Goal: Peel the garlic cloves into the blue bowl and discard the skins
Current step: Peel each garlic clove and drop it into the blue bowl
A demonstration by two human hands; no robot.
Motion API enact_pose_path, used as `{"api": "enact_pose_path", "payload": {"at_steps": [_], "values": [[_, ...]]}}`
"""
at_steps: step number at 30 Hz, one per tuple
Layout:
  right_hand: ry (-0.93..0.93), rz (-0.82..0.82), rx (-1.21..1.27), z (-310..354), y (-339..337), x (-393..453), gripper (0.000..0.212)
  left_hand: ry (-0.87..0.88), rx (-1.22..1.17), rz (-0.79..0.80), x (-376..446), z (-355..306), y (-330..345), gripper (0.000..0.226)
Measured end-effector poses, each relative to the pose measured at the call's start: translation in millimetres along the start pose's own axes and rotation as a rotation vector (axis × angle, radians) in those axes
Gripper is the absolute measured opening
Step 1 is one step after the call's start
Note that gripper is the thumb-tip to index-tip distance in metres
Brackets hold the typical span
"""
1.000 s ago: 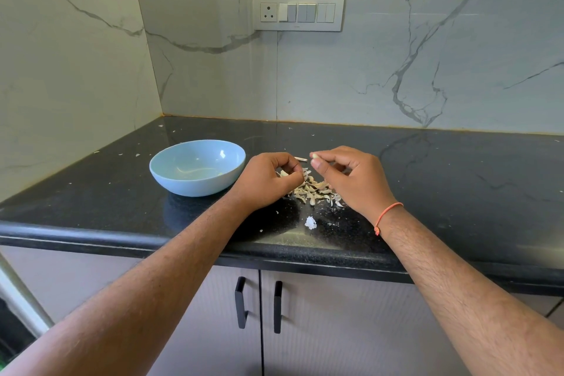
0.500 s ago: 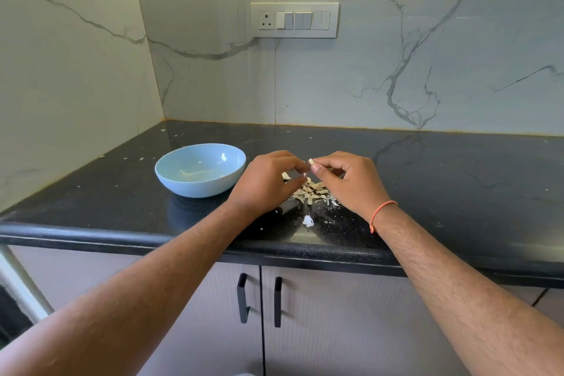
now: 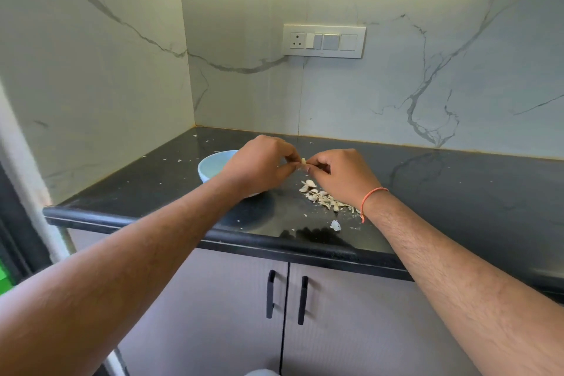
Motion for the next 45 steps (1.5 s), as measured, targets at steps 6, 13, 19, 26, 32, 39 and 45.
{"api": "enact_pose_path", "payload": {"at_steps": [6, 13, 19, 26, 32, 39, 45], "values": [[-0.033, 0.092, -0.086, 49, 40, 32, 0.017, -0.158, 0.07, 0.078, -26, 44, -26, 0.017], [-0.03, 0.121, -0.159, 63, 60, 45, 0.028, -0.268, 0.075, 0.116, -39, 74, -25, 0.018], [0.021, 0.084, -0.1, 37, 31, 29, 0.025, -0.233, 0.042, 0.095, -29, 59, -16, 0.019], [0.145, 0.231, -0.164, -21, -20, -7, 0.034, 0.13, 0.228, 0.039, -1, -22, 11, 0.029], [0.179, 0.186, -0.165, -59, -37, -30, 0.04, 0.252, 0.257, 0.226, 22, -57, 54, 0.042], [0.149, 0.081, -0.149, -90, -33, -27, 0.02, 0.121, 0.062, 0.321, 36, -38, 85, 0.037], [0.137, 0.252, -0.158, -101, -19, -7, 0.013, 0.097, -0.148, 0.246, 37, -27, 113, 0.022]]}}
Point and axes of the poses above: each hand's wrist, its own x-axis towards the middle knuckle, its own y-axis out of the palm, z = x × y, the point moved 3 cm from there along x, towards the middle knuckle, and after that the axes turned 6 degrees about x, right-handed, at the moved point
